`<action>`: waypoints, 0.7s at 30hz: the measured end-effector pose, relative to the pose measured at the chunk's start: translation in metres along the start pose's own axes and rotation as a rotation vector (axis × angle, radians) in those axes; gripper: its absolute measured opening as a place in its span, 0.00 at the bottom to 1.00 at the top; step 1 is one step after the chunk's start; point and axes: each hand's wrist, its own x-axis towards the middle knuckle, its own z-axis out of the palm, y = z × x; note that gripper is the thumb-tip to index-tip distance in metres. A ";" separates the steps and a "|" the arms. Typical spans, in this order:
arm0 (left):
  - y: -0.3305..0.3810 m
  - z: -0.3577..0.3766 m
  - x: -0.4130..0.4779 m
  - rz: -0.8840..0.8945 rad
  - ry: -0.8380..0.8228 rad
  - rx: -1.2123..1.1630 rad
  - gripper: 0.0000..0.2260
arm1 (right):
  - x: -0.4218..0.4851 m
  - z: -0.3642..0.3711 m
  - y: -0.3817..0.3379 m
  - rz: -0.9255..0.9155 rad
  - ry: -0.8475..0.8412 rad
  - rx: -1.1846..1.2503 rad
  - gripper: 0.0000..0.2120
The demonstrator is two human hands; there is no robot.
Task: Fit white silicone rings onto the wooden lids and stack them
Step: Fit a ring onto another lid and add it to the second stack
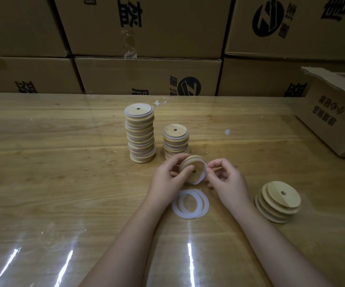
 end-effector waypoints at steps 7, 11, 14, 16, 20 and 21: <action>-0.002 0.001 0.000 0.027 0.004 0.098 0.13 | 0.000 0.001 0.000 0.009 0.061 -0.019 0.12; -0.001 0.001 0.000 0.048 -0.001 0.115 0.14 | 0.000 0.000 0.001 0.016 0.077 -0.034 0.11; 0.000 0.000 -0.001 0.054 0.000 0.120 0.15 | 0.000 0.000 0.002 0.022 0.085 -0.039 0.10; 0.001 0.001 -0.001 0.058 0.001 0.124 0.16 | 0.001 0.000 0.003 0.022 0.085 -0.038 0.10; 0.000 0.000 -0.001 0.056 -0.008 0.132 0.14 | 0.001 0.000 0.004 0.026 0.075 -0.062 0.10; -0.001 0.000 -0.001 0.055 -0.014 0.137 0.14 | 0.001 0.000 0.004 0.022 0.075 -0.077 0.10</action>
